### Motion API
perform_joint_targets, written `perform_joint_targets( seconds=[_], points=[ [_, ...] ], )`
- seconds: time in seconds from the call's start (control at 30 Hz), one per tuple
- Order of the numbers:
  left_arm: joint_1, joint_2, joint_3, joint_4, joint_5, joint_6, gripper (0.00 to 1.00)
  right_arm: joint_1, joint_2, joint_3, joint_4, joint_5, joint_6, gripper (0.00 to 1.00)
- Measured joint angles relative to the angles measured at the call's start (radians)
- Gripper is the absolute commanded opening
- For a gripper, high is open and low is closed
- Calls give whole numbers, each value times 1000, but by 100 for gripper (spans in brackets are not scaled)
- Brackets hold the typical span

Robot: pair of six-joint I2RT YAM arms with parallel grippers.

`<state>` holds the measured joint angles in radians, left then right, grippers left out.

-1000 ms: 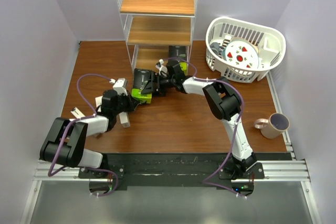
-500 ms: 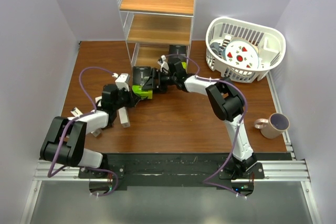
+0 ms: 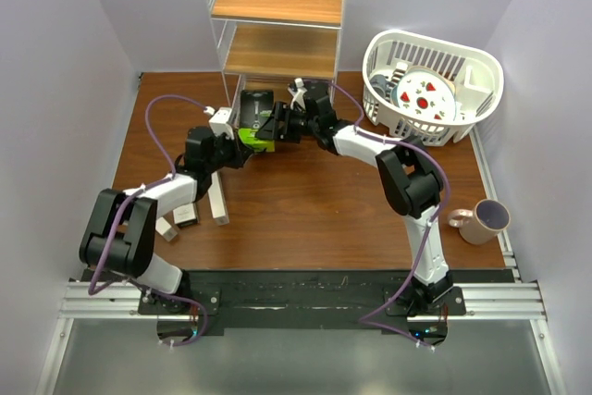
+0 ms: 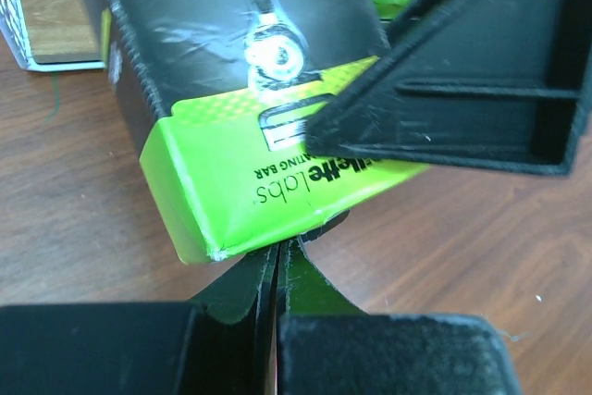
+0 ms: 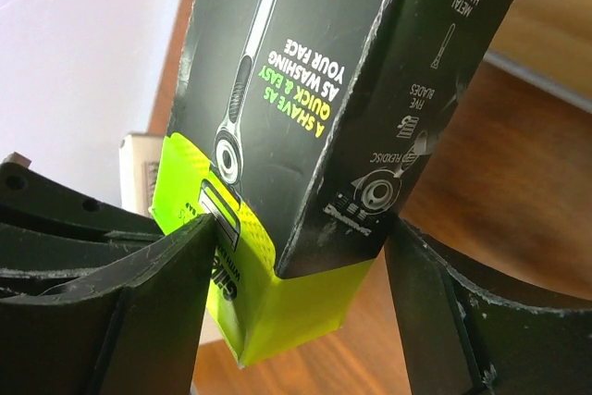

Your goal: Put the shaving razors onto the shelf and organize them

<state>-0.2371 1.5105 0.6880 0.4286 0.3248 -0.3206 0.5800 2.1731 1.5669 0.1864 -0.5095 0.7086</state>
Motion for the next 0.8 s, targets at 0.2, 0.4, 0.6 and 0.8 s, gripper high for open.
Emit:
perform_joint_targets(
  seconds=[0.2, 0.4, 0.6, 0.8],
  points=[
    [14, 80, 26, 37, -48, -64, 0, 2, 26, 21, -9, 40, -42, 80],
    [22, 137, 34, 86, -130, -190, 0, 7, 46, 35, -27, 46, -68, 85],
    [30, 262, 138, 132, -176, -312, 0, 25, 46, 35, -102, 16, -120, 89],
    [50, 307, 194, 159, -225, -380, 0, 53, 34, 31, -177, -40, -185, 90]
  ],
)
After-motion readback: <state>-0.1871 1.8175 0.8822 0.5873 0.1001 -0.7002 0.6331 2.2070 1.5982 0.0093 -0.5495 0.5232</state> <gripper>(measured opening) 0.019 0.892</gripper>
